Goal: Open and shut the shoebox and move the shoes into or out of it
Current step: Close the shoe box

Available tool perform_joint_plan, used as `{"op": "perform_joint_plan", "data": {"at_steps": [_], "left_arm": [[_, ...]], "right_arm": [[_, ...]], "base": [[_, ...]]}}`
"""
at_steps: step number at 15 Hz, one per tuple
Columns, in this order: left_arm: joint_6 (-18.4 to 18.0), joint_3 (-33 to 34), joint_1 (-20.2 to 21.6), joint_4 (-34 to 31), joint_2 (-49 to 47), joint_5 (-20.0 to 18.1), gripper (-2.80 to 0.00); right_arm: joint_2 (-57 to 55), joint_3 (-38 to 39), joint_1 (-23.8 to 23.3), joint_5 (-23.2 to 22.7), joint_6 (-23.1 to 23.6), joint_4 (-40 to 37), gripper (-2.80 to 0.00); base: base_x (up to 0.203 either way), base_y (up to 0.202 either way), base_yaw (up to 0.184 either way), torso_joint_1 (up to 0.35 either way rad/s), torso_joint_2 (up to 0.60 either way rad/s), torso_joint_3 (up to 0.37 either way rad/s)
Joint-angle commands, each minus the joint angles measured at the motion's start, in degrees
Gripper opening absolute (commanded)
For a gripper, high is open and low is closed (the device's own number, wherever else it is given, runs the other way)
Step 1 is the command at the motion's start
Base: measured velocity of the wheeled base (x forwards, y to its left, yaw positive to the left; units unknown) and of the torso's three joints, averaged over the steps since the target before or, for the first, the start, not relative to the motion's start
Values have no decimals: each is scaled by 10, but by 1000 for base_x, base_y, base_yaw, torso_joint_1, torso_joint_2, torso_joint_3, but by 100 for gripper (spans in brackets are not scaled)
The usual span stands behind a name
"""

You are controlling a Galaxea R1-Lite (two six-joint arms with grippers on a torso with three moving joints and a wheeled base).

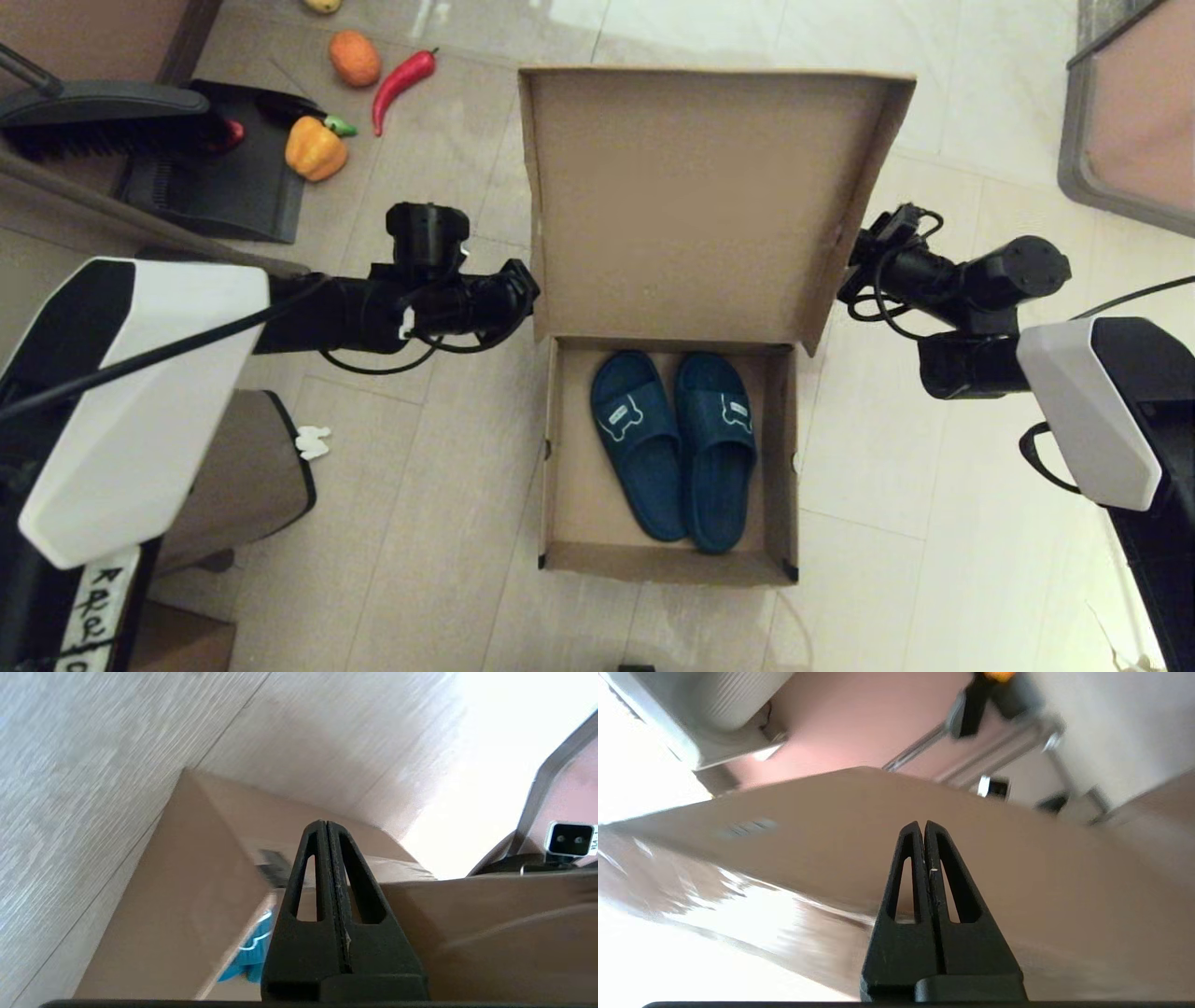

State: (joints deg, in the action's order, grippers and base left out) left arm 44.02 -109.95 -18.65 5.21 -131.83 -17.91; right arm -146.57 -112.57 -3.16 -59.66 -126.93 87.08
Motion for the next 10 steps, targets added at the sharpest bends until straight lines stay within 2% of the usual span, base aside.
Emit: {"op": "perform_joint_plan", "data": {"at_steps": [1, 3, 4, 6, 8, 10], "left_arm": [[3, 0, 0, 0, 18, 0, -280], [2, 0, 0, 1, 28, 1, -280], [2, 0, -1, 1, 32, 2, -280], [0, 0, -1, 2, 40, 11, -280], [-4, 0, -2, 4, 47, 13, -280], [-3, 0, -2, 8, 57, 13, -280]], "right_arm": [[19, 1, -7, -11, -29, 6, -280], [27, 1, -8, -22, -37, 6, -280], [32, 1, -8, -30, -58, 6, -280], [47, 2, -7, -39, -132, 6, -280], [59, 10, -4, -56, -141, 6, -280], [81, 41, -2, -93, -143, 6, -280]], "base": [[0, 0, 0, 0, 0, 0], [0, 0, 0, 0, 0, 0], [0, 0, 0, 0, 0, 0], [0, 0, 0, 0, 0, 0], [0, 0, 0, 0, 0, 0], [0, 0, 0, 0, 0, 0]]}}
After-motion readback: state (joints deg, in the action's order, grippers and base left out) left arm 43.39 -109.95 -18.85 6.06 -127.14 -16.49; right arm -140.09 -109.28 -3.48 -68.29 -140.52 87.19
